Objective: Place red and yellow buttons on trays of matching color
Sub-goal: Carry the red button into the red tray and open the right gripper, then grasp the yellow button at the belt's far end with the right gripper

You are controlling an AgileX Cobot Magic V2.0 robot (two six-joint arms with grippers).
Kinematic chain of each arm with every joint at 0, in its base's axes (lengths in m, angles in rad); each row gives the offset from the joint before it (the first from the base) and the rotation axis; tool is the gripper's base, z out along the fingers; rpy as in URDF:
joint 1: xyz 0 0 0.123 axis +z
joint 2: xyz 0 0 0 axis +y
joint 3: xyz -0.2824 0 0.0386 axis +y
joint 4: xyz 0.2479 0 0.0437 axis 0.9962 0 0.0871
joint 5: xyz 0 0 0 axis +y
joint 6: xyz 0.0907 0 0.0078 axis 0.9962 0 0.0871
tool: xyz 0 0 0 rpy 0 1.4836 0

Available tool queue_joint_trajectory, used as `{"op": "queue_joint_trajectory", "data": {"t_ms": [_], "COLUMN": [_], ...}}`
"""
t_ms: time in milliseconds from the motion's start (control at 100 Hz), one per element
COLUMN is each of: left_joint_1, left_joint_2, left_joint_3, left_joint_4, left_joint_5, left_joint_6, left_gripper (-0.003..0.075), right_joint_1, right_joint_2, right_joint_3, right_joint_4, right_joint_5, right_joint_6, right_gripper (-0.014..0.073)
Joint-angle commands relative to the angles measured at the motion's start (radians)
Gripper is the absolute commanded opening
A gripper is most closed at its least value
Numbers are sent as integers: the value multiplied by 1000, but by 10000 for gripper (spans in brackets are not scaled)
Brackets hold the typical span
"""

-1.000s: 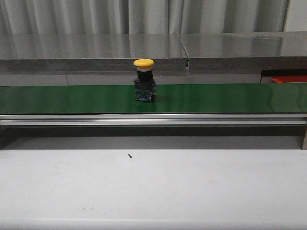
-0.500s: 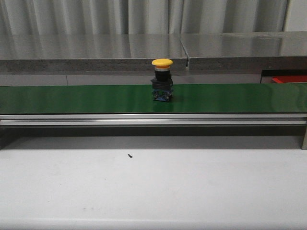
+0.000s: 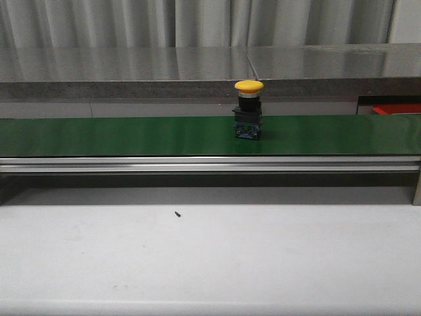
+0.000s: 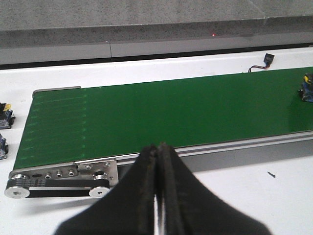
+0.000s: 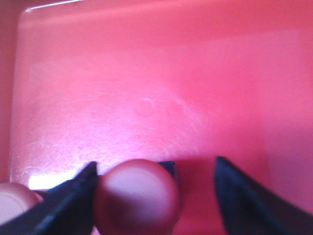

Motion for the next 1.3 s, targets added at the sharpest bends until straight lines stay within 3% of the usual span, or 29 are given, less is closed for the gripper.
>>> {"op": "queue_joint_trajectory", "data": {"t_ms": [0,500,690,880,1090,1290], "left_joint_1": [-8,-8,-8,-8,-8,-8], "left_joint_2": [-5,-5,-5,-5,-5,-5], "left_joint_3": [-26,-26,-26,-26,-26,-26], "left_joint_4": [-22,-22,-22,-22,-22,-22], "left_joint_5": [-62,-62,-62,-62,-62,-62], "left_joint_6": [-4,-4,-4,-4,-4,-4], "left_gripper": [-19,-19,-19,-19,-19,-19], "right_joint_1": [-6,0,0,7,117,280], "right_joint_2": [-102,-369,-530,-698,-793,-788], "right_joint_3": [-34,17,245,496,625,639], "right_joint_4": [30,33,49,170,219,68], "right_joint_5": [-24,164,115,53,38,35], "right_joint_6": [-4,-9,-69,-187,-206,-219], "right_gripper": [599,591,591,591,591,591]}}
